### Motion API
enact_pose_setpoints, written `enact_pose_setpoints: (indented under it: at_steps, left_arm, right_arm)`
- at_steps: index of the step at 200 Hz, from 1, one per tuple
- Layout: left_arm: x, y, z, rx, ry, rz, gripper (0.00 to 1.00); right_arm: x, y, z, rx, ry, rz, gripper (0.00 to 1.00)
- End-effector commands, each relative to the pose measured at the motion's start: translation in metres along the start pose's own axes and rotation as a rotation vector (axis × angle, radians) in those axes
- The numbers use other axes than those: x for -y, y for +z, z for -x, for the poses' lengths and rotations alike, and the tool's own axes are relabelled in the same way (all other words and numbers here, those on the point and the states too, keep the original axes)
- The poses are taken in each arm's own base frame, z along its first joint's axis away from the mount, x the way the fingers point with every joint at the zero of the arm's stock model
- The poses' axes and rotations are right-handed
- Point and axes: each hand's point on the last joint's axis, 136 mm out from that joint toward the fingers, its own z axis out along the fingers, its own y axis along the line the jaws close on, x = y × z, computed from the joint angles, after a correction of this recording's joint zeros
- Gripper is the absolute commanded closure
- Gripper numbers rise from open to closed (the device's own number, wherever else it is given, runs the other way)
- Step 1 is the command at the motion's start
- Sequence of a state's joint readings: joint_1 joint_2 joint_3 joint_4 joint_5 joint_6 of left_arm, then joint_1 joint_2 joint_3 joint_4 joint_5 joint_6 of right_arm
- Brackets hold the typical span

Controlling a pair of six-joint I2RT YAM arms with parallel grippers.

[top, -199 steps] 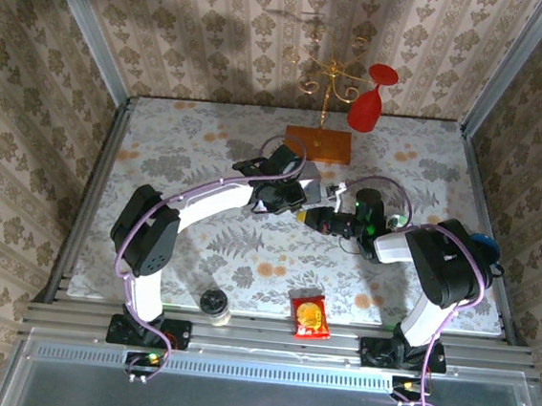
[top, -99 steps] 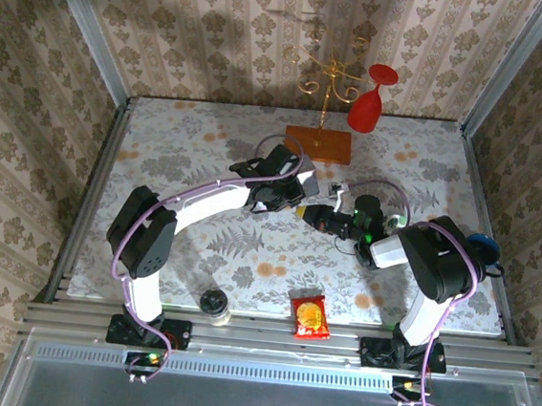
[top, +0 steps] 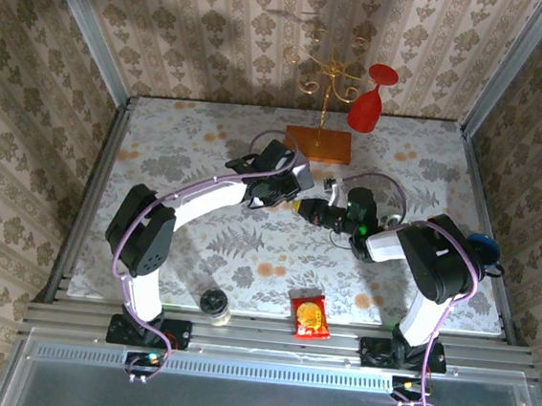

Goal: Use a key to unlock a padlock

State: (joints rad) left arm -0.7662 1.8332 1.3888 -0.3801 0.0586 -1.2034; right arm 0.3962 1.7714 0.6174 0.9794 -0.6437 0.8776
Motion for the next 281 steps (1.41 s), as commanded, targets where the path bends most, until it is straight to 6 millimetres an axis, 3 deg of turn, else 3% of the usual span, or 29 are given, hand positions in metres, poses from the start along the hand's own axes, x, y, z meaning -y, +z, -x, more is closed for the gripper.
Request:
enact_pose_setpoints:
  at_steps: [1, 55, 165, 281]
  left_arm:
    - [0.021, -0.004, -0.052, -0.186, 0.080, -0.090, 1.00]
    - [0.026, -0.017, -0.042, -0.127, 0.129, -0.149, 1.00]
    - [0.038, -0.027, -0.030, -0.071, 0.094, -0.257, 1.00]
    - [0.037, -0.028, -0.028, -0.051, 0.071, -0.271, 1.00]
  right_arm:
    - [-0.061, 0.011, 0.058, 0.166, -0.127, 0.171, 1.00]
    - [-0.059, 0.025, 0.059, 0.133, 0.055, 0.258, 1.00]
    - [-0.058, 0.028, 0.065, 0.124, 0.316, 0.277, 1.00]
    - [-0.013, 0.036, 0.057, 0.144, 0.683, 0.208, 1.00]
